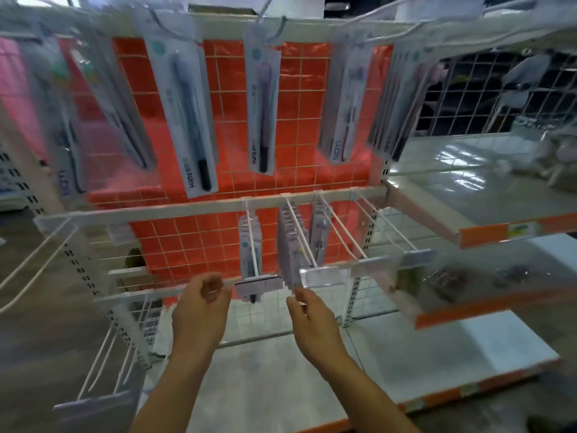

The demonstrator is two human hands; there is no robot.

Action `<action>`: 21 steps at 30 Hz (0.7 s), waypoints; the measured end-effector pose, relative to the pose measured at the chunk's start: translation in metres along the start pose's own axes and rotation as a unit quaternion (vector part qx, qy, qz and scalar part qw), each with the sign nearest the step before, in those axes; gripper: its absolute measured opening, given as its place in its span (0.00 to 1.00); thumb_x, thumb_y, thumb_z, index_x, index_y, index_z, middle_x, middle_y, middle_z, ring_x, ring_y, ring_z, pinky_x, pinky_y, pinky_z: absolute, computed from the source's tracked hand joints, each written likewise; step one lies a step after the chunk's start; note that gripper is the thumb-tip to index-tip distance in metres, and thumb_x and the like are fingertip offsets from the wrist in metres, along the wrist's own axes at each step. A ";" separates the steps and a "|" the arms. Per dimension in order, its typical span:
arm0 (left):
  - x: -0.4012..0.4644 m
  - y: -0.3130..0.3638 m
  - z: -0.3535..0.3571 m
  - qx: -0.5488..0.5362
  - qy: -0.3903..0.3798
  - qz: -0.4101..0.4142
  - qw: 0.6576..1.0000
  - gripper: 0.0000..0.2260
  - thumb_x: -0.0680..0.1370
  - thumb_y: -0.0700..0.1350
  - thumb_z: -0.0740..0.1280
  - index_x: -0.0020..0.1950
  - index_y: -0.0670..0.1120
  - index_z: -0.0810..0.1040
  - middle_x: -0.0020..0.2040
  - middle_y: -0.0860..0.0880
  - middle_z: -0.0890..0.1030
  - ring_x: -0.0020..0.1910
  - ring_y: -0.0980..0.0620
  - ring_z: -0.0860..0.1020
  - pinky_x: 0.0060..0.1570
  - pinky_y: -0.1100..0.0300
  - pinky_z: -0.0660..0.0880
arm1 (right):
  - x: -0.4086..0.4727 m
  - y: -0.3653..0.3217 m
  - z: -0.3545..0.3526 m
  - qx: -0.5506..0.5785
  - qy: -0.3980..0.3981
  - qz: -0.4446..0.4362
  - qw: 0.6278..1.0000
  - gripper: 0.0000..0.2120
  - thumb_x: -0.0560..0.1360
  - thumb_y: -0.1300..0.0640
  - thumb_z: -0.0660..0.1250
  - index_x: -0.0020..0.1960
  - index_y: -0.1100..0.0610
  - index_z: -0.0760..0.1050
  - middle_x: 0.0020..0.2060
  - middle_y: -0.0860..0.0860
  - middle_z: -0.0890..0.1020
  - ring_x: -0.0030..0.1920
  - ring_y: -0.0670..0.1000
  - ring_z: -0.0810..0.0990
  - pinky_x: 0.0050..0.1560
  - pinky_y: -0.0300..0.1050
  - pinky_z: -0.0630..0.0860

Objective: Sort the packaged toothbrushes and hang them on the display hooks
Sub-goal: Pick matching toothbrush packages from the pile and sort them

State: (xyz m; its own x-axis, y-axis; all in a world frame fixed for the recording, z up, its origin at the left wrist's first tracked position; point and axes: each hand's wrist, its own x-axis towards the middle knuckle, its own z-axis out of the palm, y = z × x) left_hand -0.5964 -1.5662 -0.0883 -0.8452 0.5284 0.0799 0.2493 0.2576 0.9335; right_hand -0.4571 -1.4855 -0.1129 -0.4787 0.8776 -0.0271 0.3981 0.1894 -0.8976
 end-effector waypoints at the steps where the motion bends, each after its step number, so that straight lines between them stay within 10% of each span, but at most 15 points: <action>1: -0.002 0.003 -0.001 0.004 -0.006 0.000 1.000 0.10 0.77 0.44 0.69 0.58 0.48 0.76 0.53 0.50 0.80 0.53 0.49 0.78 0.56 0.52 0.75 | -0.003 -0.003 -0.002 -0.001 0.004 -0.003 1.000 0.20 0.81 0.50 0.56 0.72 0.54 0.65 0.67 0.50 0.72 0.65 0.48 0.72 0.64 0.43 0.69; 21: -0.039 0.097 -0.064 0.061 -0.050 0.045 0.996 0.08 0.77 0.43 0.68 0.56 0.49 0.76 0.51 0.53 0.79 0.53 0.52 0.77 0.56 0.53 0.76 | -0.048 -0.088 -0.053 -0.007 0.026 -0.062 0.998 0.18 0.81 0.51 0.57 0.68 0.56 0.70 0.63 0.52 0.76 0.61 0.48 0.74 0.62 0.44 0.70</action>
State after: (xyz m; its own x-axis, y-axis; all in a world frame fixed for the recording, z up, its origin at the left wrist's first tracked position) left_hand -0.5691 -1.6138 0.0218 -0.7673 0.6299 0.1201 0.3820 0.2985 0.8747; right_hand -0.4277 -1.5215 -0.0093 -0.4843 0.8685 0.1058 0.3497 0.3029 -0.8866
